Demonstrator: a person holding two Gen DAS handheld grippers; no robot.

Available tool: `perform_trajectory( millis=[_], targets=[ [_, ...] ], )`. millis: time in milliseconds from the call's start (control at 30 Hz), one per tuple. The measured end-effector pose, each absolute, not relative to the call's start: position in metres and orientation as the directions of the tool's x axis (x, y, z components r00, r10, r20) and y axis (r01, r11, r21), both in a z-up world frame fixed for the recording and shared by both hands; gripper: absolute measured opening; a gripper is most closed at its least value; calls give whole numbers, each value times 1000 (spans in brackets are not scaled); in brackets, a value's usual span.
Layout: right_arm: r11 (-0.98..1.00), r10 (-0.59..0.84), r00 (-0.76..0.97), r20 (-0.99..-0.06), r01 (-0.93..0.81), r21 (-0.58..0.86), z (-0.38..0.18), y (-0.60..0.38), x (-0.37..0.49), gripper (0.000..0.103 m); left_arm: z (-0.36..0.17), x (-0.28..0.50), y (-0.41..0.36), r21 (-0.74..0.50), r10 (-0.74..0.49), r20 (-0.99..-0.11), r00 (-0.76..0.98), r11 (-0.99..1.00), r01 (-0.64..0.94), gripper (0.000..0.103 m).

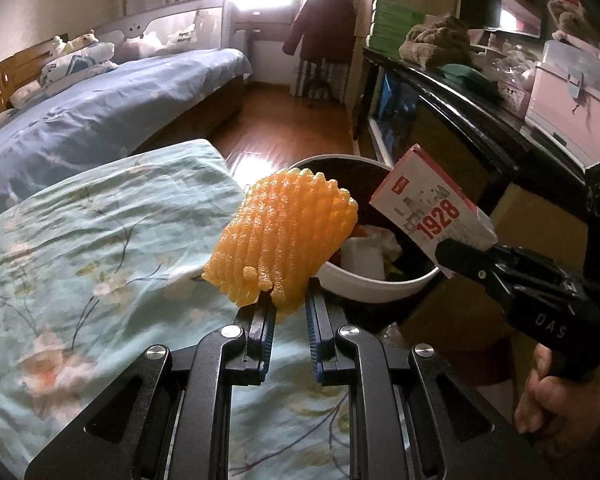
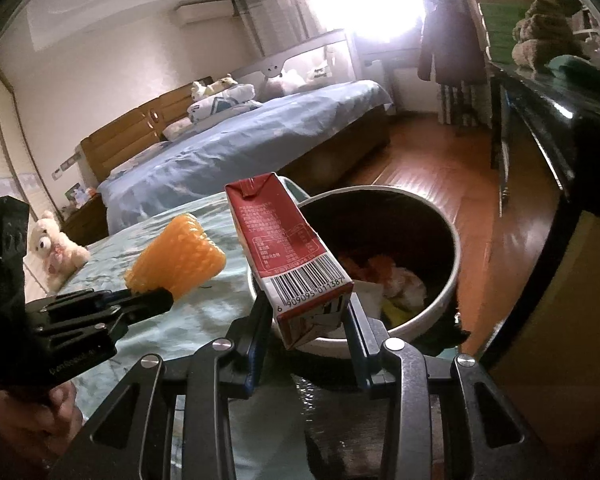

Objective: Collect trash
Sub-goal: 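Carry the orange net and milk carton in both grippers over the bin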

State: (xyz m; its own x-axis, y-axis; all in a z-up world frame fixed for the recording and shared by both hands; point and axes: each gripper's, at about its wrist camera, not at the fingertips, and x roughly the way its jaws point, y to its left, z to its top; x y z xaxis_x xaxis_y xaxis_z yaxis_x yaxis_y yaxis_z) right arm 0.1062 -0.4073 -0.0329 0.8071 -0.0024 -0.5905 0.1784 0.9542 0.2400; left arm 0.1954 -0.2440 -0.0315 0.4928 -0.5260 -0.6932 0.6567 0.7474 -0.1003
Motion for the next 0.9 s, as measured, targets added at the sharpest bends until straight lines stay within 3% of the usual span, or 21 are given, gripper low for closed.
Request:
perform_trajectory(
  millis=[900],
  targets=[
    [951, -114, 775, -621, 265, 157, -35, -437, 123, 37, -31, 206, -304, -49, -522, -715, 465, 701, 712, 14]
  ],
)
